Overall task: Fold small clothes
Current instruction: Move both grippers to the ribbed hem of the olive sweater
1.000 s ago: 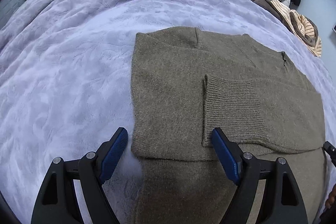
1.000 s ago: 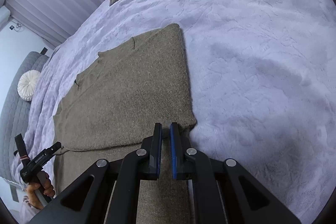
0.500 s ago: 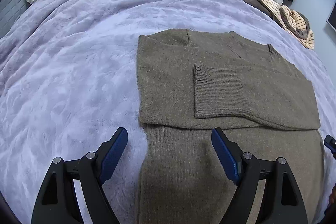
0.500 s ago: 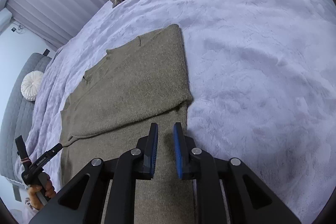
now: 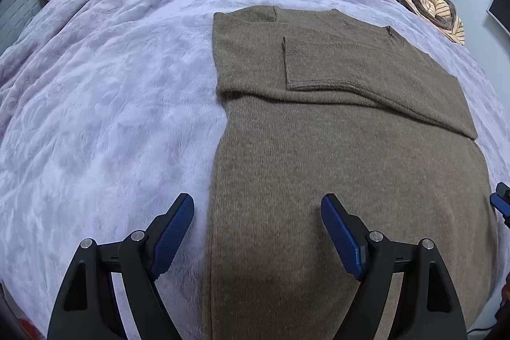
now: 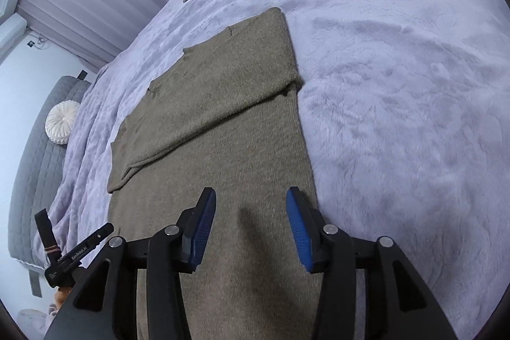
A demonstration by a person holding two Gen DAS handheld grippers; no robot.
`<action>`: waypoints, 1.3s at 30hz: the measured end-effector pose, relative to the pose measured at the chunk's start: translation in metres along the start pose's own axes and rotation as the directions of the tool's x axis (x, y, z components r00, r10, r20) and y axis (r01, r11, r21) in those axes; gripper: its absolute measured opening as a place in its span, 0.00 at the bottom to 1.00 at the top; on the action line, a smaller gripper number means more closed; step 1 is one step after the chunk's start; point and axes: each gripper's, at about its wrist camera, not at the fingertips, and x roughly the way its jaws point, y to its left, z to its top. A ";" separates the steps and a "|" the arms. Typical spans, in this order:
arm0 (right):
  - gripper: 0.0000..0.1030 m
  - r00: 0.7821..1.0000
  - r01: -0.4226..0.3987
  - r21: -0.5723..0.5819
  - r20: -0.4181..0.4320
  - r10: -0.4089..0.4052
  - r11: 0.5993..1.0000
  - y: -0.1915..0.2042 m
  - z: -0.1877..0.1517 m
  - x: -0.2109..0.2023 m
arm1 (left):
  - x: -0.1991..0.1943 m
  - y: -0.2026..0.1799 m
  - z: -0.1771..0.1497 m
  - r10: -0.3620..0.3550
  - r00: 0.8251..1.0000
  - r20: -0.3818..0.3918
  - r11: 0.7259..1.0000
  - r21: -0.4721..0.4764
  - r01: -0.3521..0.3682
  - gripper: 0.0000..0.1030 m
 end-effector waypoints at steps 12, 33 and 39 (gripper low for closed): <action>0.65 0.998 -0.056 -0.032 0.016 0.056 0.998 0.005 -0.037 -0.033 | -0.041 0.021 -0.056 -0.032 0.998 0.051 0.999 -0.016 0.032 1.00; 0.65 0.928 -0.337 -0.001 -0.167 0.333 0.941 -0.059 -0.141 -0.078 | -0.060 0.021 -0.147 -0.419 0.893 -0.163 0.906 -0.014 0.423 1.00; 0.64 0.877 -0.431 0.039 -0.218 0.429 0.901 -0.052 -0.162 -0.058 | -0.063 0.010 -0.151 -0.404 0.898 -0.173 0.913 -0.016 0.407 0.78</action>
